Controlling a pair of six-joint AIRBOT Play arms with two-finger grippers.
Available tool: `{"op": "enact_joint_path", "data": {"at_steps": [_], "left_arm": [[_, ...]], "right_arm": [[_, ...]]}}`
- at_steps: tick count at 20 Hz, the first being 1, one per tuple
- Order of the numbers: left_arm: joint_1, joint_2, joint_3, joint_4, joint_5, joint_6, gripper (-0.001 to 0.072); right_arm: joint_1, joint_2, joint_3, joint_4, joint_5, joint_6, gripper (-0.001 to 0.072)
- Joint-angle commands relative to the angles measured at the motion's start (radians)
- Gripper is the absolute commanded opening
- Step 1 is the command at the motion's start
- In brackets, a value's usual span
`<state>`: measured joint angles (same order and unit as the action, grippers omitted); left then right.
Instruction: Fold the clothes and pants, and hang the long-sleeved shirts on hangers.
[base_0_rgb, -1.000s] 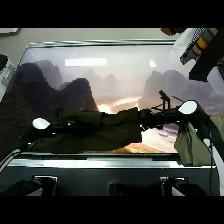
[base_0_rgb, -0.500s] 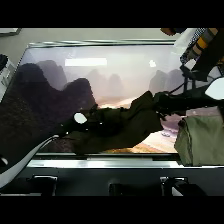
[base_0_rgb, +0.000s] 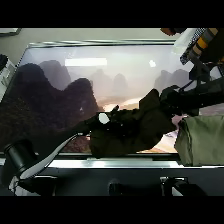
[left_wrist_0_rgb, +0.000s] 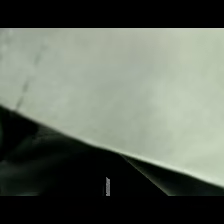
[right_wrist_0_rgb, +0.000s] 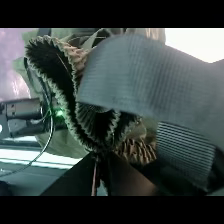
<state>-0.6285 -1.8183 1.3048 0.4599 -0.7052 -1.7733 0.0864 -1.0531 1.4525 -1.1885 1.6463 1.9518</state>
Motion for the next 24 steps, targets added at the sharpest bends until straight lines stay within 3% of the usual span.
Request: {"op": "enact_joint_path", "data": {"at_steps": [1,6,10,14,17,24], "left_arm": [[0.023,-0.011,0.036,0.027,-0.061,-0.016,0.0012],[0.217,0.165,0.035,0.339,-0.294,-0.045,0.0012],[0.461,0.411,0.035,0.534,-0.460,-0.059,0.0013],[0.712,0.591,0.035,0.555,-0.613,-0.021,0.0014],[0.839,0.662,0.035,0.555,-0.646,-0.021,0.0014],[0.895,0.683,0.035,0.554,-0.684,0.016,0.0015]], "right_arm": [[0.000,0.001,0.007,0.002,0.019,0.023,0.0030],[0.000,0.000,0.005,0.015,-0.027,0.033,0.0030],[0.010,0.000,-0.024,0.127,-0.093,0.054,0.0030],[0.201,-0.053,-0.051,0.078,-0.199,0.122,0.0030],[0.380,-0.152,-0.053,0.023,-0.281,0.211,0.0030],[0.640,-0.344,-0.052,0.046,-0.513,0.355,0.0030]]}}
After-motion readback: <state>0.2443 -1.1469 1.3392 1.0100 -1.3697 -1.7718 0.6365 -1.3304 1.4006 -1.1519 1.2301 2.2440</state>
